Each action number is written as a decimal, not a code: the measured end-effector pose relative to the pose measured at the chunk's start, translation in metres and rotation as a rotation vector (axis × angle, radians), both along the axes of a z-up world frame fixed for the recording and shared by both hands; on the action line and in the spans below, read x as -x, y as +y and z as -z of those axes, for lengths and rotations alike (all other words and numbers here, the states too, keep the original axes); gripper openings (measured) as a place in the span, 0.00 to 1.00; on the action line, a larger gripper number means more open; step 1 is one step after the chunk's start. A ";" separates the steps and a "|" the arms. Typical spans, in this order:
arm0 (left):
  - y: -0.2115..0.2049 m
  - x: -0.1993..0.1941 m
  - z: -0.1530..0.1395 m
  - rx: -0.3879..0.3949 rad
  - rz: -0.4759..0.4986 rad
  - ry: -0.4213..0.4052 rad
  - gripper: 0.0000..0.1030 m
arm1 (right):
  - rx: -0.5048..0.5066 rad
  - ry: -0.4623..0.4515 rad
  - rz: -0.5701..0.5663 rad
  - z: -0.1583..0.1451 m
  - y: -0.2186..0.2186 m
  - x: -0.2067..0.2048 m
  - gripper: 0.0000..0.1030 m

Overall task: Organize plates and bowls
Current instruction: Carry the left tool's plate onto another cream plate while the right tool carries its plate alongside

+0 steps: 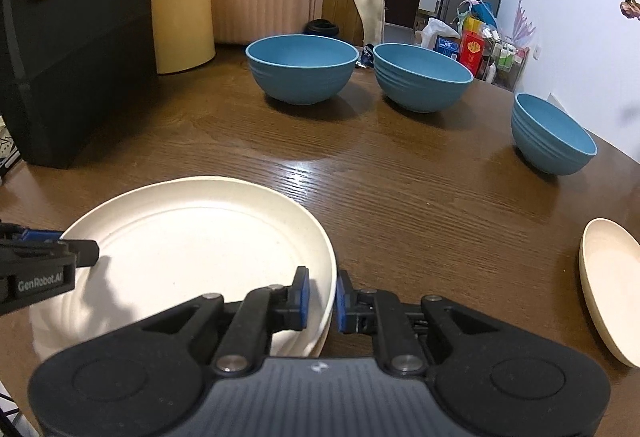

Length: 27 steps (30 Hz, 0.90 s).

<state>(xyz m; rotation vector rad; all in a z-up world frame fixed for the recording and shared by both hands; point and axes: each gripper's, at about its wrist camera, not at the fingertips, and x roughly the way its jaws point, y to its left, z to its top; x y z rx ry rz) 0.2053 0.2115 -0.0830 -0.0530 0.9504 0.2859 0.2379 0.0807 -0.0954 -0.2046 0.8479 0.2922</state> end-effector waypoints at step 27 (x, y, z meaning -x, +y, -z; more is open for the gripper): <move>0.000 -0.013 0.012 -0.046 0.017 0.074 0.21 | 0.038 0.109 0.016 0.010 0.005 -0.019 0.15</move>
